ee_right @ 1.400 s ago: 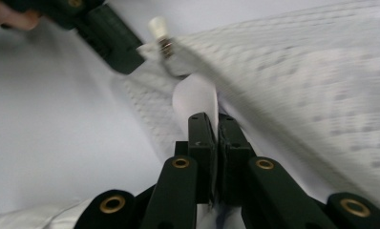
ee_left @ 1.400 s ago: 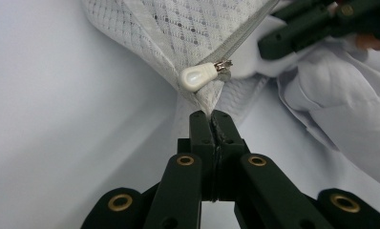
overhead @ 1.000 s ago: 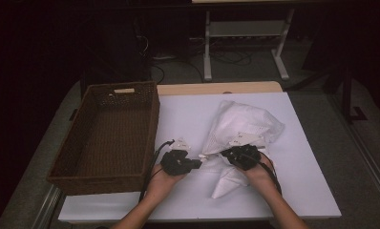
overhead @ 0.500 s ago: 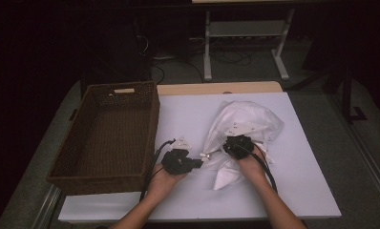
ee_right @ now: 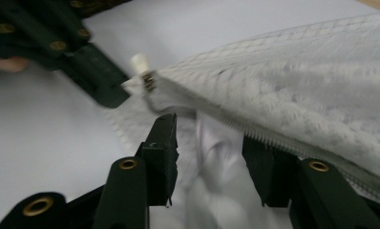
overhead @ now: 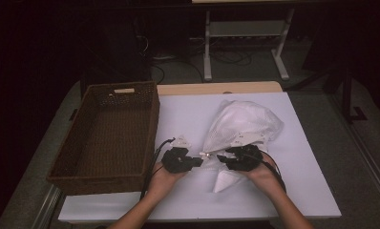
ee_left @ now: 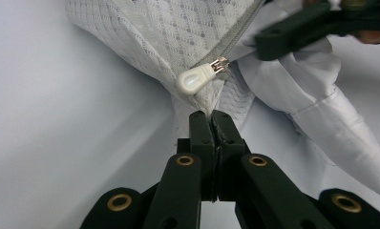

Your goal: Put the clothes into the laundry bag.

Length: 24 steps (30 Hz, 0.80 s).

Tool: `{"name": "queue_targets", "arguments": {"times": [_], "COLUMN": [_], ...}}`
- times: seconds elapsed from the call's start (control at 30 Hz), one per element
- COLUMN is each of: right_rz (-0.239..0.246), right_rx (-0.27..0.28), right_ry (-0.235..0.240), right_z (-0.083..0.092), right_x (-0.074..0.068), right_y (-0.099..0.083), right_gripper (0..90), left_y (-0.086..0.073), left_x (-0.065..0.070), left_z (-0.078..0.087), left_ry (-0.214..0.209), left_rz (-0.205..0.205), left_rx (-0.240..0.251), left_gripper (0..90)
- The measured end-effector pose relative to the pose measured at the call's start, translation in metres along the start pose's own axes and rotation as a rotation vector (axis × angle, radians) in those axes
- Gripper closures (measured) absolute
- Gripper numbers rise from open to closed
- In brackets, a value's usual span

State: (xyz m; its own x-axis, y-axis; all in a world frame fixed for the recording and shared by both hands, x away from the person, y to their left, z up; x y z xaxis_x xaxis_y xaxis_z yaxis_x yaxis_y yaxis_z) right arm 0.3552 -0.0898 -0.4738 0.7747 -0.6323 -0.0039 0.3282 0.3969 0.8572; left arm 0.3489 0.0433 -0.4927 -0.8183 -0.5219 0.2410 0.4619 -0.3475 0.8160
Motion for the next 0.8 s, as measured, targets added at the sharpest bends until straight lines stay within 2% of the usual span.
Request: {"name": "queue_targets", "arguments": {"times": [0.27,0.37,0.5,0.63,0.73,0.8], "right_rz": [-0.021,-0.032,-0.018,-0.002,0.025,0.024], "right_rx": [0.043,0.034,-0.007,-0.019,-0.059,-0.073], "right_ry": [0.073,0.106,0.138,0.168,0.157,0.148], "right_z": [0.044,0.05,0.049,0.041,0.03,0.023], "right_x": [-0.019,-0.028,-0.04,-0.049,-0.052,-0.051], "right_y": [-0.007,-0.016,-0.035,-0.039,-0.046,-0.051], "right_gripper": [48.3,46.1,42.0,35.2,33.7,35.6], "left_y": [0.0,-0.001,0.0,-0.001,-0.001,-0.001], "left_x": [-0.001,-0.001,0.0,0.0,-0.001,-0.001], "left_z": [-0.001,-0.002,-0.003,-0.004,-0.004,-0.004], "left_ry": [-0.001,0.0,-0.003,-0.005,-0.006,-0.006], "left_rz": [0.0,-0.002,0.001,0.002,0.0,-0.003], "left_rx": [-0.002,-0.004,-0.003,-0.005,-0.01,-0.013], "left_gripper": [89.0,88.9,88.9,88.9,88.9,88.9]}}
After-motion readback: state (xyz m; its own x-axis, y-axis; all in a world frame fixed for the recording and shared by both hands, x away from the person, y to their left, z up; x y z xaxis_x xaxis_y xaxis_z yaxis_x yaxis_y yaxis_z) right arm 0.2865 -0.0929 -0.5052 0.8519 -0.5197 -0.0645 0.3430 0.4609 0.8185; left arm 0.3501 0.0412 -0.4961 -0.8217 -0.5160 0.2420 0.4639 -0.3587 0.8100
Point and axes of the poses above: each handheld gripper's, and its own axes: z roughly backward along the jaws, y roughly out of its top, x roughly to its right, the point moved 9 cm from there along -z, roughly forward along the jaws, and after that the axes turned 8 degrees about x, right-handed, at the moved point
